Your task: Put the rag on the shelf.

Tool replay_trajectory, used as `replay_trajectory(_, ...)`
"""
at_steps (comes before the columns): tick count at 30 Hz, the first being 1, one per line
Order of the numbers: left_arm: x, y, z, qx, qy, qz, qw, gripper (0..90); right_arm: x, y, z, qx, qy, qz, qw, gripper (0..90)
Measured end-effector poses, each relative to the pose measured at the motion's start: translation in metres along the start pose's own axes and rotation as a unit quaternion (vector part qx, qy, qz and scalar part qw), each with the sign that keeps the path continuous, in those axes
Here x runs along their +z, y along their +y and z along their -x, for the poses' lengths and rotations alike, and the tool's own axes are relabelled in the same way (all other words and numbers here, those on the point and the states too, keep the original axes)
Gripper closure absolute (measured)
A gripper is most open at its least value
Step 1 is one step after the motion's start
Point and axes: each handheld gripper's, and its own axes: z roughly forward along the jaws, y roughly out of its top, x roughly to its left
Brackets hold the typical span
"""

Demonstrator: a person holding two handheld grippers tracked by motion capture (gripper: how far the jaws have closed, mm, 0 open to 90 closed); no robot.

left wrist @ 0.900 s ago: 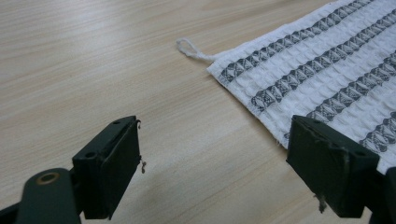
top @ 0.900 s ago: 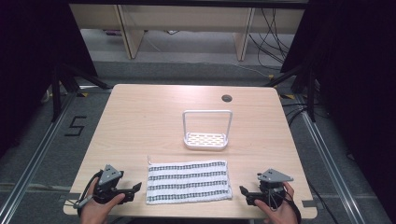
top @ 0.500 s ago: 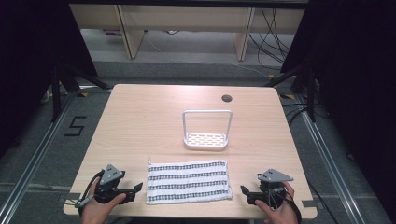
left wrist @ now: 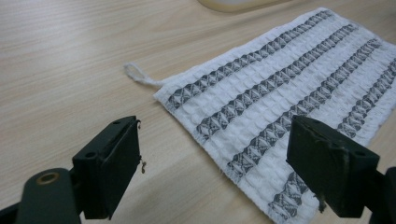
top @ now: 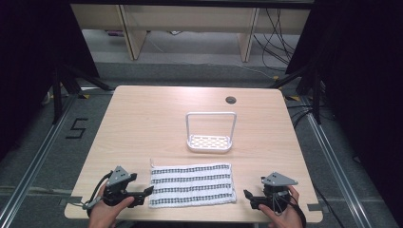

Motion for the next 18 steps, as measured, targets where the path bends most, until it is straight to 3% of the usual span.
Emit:
replay_trajectory(1,0.001,0.002,0.0,0.014,-0.003,-0.008,0.9999,16.6,0.0,0.0,0.0,-0.002,0.001,0.0,1.0,18.8)
replay_trajectory(4,0.004,0.003,0.003,0.006,-0.006,0.003,1.0,16.6,0.0,0.0,0.0,0.002,0.002,0.001,1.0,18.6)
replay_trajectory(10,0.006,0.009,0.007,0.021,-0.011,-0.003,0.9997,16.7,0.0,0.001,-0.002,0.004,0.013,-0.003,0.9999,17.6)
replay_trajectory(17,0.009,0.021,0.011,0.034,-0.022,0.008,0.9991,16.6,0.001,0.003,-0.007,-0.004,0.015,0.005,0.9999,19.9)
replay_trajectory(18,0.011,0.023,0.013,0.034,-0.02,0.013,0.9991,16.1,-0.001,0.003,-0.009,0.006,0.013,0.004,0.9999,20.6)
